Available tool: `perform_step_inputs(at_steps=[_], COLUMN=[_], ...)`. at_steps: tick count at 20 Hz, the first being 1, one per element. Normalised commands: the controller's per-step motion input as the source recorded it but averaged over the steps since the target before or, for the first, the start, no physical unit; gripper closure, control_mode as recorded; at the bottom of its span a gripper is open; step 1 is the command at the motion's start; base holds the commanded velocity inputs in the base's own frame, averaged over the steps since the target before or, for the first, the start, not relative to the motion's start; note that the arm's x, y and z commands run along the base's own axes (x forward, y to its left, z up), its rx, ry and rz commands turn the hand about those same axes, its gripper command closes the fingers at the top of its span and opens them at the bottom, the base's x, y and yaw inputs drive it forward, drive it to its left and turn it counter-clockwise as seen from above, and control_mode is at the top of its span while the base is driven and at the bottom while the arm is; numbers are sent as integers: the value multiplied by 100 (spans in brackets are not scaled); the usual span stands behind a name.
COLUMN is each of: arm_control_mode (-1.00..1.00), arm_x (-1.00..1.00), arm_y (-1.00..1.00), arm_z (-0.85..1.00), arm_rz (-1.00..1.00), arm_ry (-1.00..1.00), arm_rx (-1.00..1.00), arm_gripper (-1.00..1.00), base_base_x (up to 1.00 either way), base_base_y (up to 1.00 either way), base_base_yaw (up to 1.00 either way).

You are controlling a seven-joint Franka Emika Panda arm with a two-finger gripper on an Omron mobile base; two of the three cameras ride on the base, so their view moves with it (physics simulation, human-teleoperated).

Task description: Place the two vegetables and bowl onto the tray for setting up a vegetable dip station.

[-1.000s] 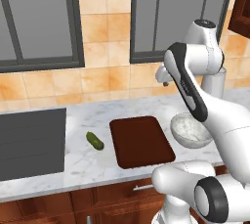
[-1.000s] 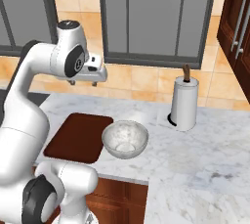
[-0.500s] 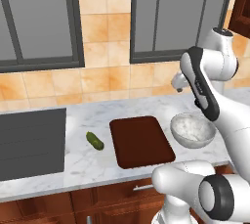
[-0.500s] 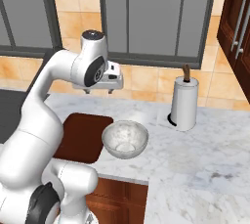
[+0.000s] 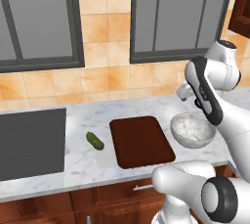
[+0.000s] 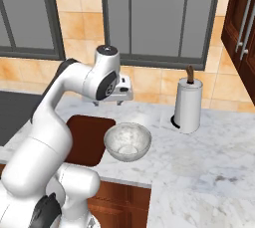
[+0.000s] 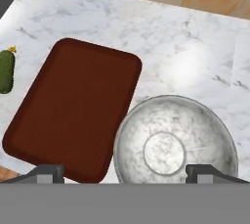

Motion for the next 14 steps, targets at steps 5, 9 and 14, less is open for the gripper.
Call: perform_step_inputs(at_steps=[5, 9, 14], arm_control_mode=[-100, -100, -100], arm_x=[-2, 0, 0], arm_y=[0, 0, 0], arm_z=[-59, -59, -45], arm_rz=[2, 1, 0], arm_ry=[2, 1, 4], arm_rx=[-4, -10, -4], arm_gripper=[-100, -100, -100], base_base_x=[0, 0, 0], base_base_y=[0, 0, 0], base_base_yaw=[0, 0, 0])
